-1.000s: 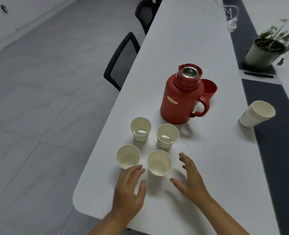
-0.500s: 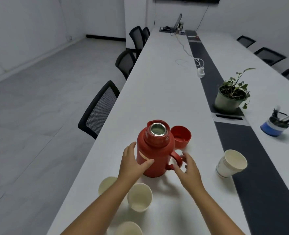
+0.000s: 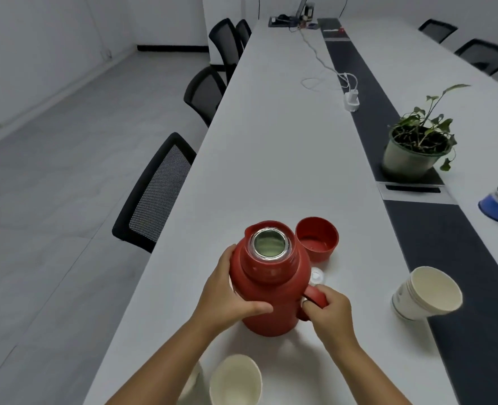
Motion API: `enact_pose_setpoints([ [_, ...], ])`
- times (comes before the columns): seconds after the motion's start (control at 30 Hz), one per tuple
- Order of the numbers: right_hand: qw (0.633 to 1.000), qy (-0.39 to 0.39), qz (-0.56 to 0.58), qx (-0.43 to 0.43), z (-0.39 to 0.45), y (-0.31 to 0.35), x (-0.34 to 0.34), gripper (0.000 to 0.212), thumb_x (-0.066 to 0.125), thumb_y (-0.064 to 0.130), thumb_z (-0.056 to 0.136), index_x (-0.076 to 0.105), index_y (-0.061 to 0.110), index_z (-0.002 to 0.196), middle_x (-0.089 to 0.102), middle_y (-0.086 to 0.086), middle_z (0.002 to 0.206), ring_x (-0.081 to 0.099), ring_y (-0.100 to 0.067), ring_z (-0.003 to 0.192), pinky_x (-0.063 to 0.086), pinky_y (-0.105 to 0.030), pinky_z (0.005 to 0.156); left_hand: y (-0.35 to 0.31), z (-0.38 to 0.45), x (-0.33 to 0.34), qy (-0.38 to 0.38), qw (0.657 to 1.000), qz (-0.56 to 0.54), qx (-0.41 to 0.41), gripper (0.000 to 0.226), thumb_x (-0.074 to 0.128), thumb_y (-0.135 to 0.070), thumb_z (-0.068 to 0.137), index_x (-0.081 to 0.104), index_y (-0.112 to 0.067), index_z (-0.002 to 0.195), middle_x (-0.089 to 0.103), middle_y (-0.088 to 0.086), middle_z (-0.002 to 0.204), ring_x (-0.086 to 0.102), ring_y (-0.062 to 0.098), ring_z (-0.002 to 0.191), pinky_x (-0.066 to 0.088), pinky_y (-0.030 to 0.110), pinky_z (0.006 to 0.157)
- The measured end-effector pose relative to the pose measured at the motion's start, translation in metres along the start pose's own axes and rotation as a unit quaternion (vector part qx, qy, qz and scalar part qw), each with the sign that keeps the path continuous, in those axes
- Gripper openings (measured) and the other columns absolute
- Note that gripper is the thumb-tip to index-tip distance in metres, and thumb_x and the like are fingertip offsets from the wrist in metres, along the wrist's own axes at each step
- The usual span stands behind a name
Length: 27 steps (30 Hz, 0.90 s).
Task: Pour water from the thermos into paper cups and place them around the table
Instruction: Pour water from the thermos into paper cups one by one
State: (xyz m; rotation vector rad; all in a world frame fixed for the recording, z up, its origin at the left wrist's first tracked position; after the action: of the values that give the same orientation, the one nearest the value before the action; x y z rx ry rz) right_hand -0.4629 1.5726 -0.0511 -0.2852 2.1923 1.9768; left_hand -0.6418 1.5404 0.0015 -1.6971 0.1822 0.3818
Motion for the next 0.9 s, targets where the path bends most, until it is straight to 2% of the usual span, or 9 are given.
enact_pose_setpoints([
  [0.13, 0.999, -0.010, -0.023, -0.035, -0.022, 0.015, -0.028, 0.013, 0.050, 0.012, 0.052, 0.041, 0.012, 0.042, 0.038, -0.008, 0.044, 0.039, -0.020, 0.050, 0.034, -0.035, 0.052, -0.012, -0.022, 0.013, -0.008, 1.000, -0.024, 0.013, 0.091, 0.078, -0.045, 0.028, 0.035, -0.055, 0.108, 0.048, -0.033, 0.114, 0.044, -0.019, 0.109, 0.040, 0.012, 0.092],
  [0.2, 0.997, -0.014, -0.042, -0.070, -0.039, 0.025, -0.046, 0.014, 0.051, 0.021, 0.050, 0.041, 0.012, 0.045, 0.035, -0.003, 0.041, 0.038, -0.020, 0.048, 0.034, -0.035, 0.050, -0.020, -0.039, 0.022, -0.007, 0.999, -0.039, 0.018, 0.092, 0.078, -0.047, 0.028, 0.035, -0.054, 0.109, 0.048, -0.032, 0.116, 0.045, -0.016, 0.111, 0.039, 0.012, 0.094],
  [0.3, 0.989, -0.017, -0.060, -0.134, -0.068, 0.043, -0.075, 0.031, 0.049, 0.035, 0.050, 0.045, 0.005, 0.054, 0.039, -0.015, 0.043, 0.036, -0.034, 0.045, 0.035, -0.038, 0.044, -0.033, -0.069, 0.037, -0.014, 0.997, -0.072, 0.022, 0.093, 0.078, -0.048, 0.028, 0.035, -0.053, 0.110, 0.049, -0.030, 0.117, 0.047, -0.012, 0.112, 0.040, 0.016, 0.096],
  [0.37, 0.982, -0.018, -0.075, -0.172, -0.089, 0.059, -0.092, 0.031, 0.051, 0.038, 0.053, 0.049, 0.007, 0.054, 0.046, -0.015, 0.049, 0.042, -0.028, 0.045, 0.037, -0.036, 0.044, -0.041, -0.090, 0.046, -0.022, 0.995, -0.089, 0.026, 0.093, 0.077, -0.049, 0.028, 0.036, -0.052, 0.110, 0.050, -0.028, 0.117, 0.047, -0.009, 0.113, 0.041, 0.018, 0.097],
  [0.47, 0.971, -0.007, -0.102, -0.218, -0.118, 0.076, -0.110, 0.037, 0.051, 0.041, 0.056, 0.052, 0.003, 0.055, 0.050, -0.010, 0.054, 0.046, -0.021, 0.047, 0.035, -0.021, 0.041, -0.050, -0.123, 0.055, -0.025, 0.994, -0.102, 0.029, 0.091, 0.076, -0.051, 0.028, 0.033, -0.055, 0.108, 0.048, -0.030, 0.117, 0.048, -0.008, 0.113, 0.040, 0.014, 0.095],
  [0.57, 0.956, 0.023, -0.151, -0.249, -0.144, 0.082, -0.124, 0.040, 0.053, 0.041, 0.063, 0.059, 0.002, 0.062, 0.055, -0.006, 0.060, 0.051, -0.024, 0.052, 0.040, -0.029, 0.044, -0.051, -0.158, 0.061, -0.020, 0.991, -0.128, 0.023, 0.087, 0.076, -0.050, 0.030, 0.035, -0.055, 0.107, 0.049, -0.032, 0.113, 0.049, -0.011, 0.109, 0.041, 0.008, 0.090],
  [0.67, 0.941, 0.055, -0.185, -0.277, -0.169, 0.083, -0.132, 0.030, 0.053, 0.040, 0.067, 0.062, 0.011, 0.067, 0.059, 0.004, 0.070, 0.054, -0.013, 0.058, 0.041, -0.019, 0.047, -0.044, -0.195, 0.067, -0.032, 0.985, -0.169, 0.012, 0.081, 0.076, -0.046, 0.031, 0.040, -0.051, 0.103, 0.051, -0.035, 0.103, 0.048, -0.023, 0.099, 0.039, -0.003, 0.076],
  [0.73, 0.940, 0.072, -0.187, -0.277, -0.184, 0.083, -0.134, 0.019, 0.054, 0.039, 0.067, 0.061, 0.022, 0.069, 0.060, 0.012, 0.074, 0.056, -0.007, 0.059, 0.042, -0.012, 0.049, -0.038, -0.214, 0.071, -0.044, 0.980, -0.193, -0.008, 0.081, 0.076, -0.045, 0.030, 0.040, -0.051, 0.101, 0.050, -0.036, 0.101, 0.047, -0.027, 0.095, 0.039, -0.004, 0.073],
  [0.9, 0.928, 0.122, -0.211, -0.283, -0.209, 0.079, -0.124, 0.017, 0.054, 0.039, 0.068, 0.058, 0.030, 0.082, 0.061, 0.023, 0.084, 0.059, 0.002, 0.067, 0.042, -0.004, 0.059, -0.014, -0.250, 0.079, -0.076, 0.963, -0.252, -0.058, 0.084, 0.077, -0.037, 0.027, 0.043, -0.040, 0.104, 0.055, -0.024, 0.105, 0.055, -0.018, 0.094, 0.044, 0.002, 0.074],
])
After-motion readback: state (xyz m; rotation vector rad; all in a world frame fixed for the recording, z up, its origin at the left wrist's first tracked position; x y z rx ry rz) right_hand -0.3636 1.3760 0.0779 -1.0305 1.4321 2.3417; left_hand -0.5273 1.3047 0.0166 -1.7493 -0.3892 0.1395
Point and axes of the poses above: each hand's wrist, its own z-axis towards the middle knuckle, its own x-axis out of the palm, y = z × x, the point moved 2 cm from there along z, towards the middle knuckle
